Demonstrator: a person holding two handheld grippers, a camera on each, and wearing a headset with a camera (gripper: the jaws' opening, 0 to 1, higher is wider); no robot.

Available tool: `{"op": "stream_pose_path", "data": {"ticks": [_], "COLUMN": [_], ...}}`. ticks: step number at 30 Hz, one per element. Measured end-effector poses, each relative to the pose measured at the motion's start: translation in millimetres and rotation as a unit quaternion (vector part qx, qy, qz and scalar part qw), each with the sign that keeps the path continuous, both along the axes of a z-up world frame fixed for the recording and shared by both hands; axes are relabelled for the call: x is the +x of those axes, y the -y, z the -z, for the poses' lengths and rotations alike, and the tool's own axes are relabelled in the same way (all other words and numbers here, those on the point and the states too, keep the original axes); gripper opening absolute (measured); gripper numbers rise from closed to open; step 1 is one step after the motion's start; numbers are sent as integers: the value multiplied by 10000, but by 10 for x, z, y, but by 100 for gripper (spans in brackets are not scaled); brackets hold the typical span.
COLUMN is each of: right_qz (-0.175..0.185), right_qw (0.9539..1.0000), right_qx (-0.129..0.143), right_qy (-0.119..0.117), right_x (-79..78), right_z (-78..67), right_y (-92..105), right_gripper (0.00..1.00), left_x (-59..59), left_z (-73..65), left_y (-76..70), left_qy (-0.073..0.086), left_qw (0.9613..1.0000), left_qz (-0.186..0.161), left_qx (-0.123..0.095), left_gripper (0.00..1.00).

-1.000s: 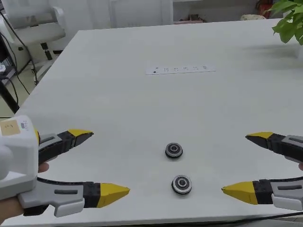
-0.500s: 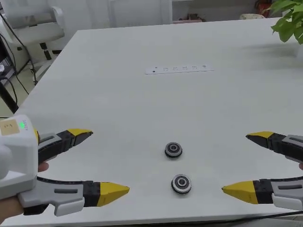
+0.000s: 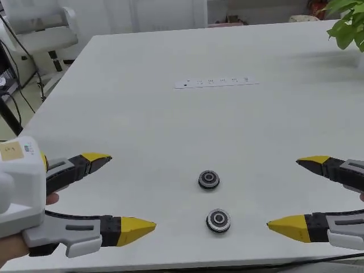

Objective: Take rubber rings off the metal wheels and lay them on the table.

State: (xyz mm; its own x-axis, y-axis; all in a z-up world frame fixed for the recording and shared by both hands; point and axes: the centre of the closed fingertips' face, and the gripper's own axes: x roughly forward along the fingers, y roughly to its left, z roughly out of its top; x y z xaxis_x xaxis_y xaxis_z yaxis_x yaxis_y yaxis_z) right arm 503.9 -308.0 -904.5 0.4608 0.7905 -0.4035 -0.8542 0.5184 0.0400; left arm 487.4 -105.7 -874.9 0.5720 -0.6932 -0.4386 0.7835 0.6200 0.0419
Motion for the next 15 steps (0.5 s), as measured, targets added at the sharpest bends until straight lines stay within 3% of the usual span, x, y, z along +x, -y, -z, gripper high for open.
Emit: {"op": "stream_pose_path", "data": {"ticks": [15], "right_qz": [-131], "right_qw": [9998], "right_qx": [13], "right_qy": [156], "right_x": [129], "right_z": [-98], "right_y": [-86], "right_gripper": [88], "left_x": [124], "left_z": [-57], "left_y": [42], "left_qy": [122], "left_qw": [9998], "left_qz": [112], "left_qx": [85], "left_gripper": [89]}}
